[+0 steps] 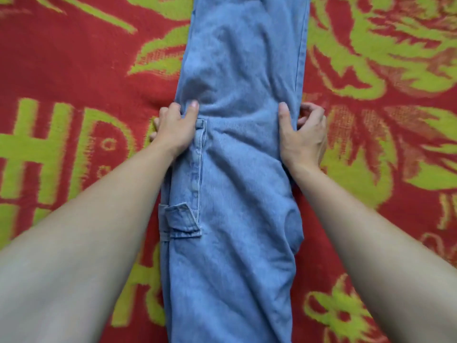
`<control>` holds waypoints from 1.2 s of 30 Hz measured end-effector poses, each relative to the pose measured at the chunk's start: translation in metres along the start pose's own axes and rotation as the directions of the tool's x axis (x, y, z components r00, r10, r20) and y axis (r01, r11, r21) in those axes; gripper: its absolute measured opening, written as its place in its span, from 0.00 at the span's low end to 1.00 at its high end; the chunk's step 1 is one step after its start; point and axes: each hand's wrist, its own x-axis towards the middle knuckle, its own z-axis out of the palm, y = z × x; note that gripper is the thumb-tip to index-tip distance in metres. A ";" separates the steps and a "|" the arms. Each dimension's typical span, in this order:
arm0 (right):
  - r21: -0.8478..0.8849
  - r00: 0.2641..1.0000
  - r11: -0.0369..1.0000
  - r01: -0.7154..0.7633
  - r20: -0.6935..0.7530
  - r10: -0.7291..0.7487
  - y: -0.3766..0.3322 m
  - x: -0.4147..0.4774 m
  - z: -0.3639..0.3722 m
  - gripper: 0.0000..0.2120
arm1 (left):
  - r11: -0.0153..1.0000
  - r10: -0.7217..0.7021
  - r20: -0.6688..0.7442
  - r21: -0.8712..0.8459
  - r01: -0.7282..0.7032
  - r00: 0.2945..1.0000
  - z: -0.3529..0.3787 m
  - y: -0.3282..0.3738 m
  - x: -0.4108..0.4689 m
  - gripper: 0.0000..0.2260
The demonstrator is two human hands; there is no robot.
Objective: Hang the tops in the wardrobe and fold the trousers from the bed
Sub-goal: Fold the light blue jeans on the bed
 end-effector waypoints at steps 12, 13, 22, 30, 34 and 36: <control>-0.143 0.975 0.989 -0.036 0.210 0.066 0.073 -0.182 -0.074 0.29 | 0.921 -0.287 -0.281 -0.345 0.183 0.916 0.007 -0.091 -0.150 0.18; -0.138 0.969 0.988 -0.069 0.226 0.099 0.077 -0.198 -0.081 0.30 | 0.925 -0.283 -0.266 -0.329 0.189 0.922 0.010 -0.100 -0.169 0.19; -0.354 0.811 0.920 -0.171 0.480 0.335 0.141 -0.361 -0.132 0.39 | 0.966 -0.259 0.042 0.019 0.258 0.965 0.056 -0.188 -0.373 0.30; -0.039 0.683 0.868 -0.495 0.599 0.417 0.170 -0.417 -0.148 0.26 | 0.956 -0.261 0.165 -0.092 0.278 0.951 0.062 -0.210 -0.425 0.34; 0.146 0.656 0.813 -0.564 0.677 0.333 0.171 -0.431 -0.166 0.20 | 0.934 -0.237 0.165 -0.231 0.271 0.957 0.065 -0.218 -0.458 0.25; 0.192 0.669 0.797 -0.573 0.672 0.319 0.163 -0.437 -0.183 0.23 | 0.932 -0.197 0.103 -0.290 0.218 0.975 0.058 -0.214 -0.480 0.19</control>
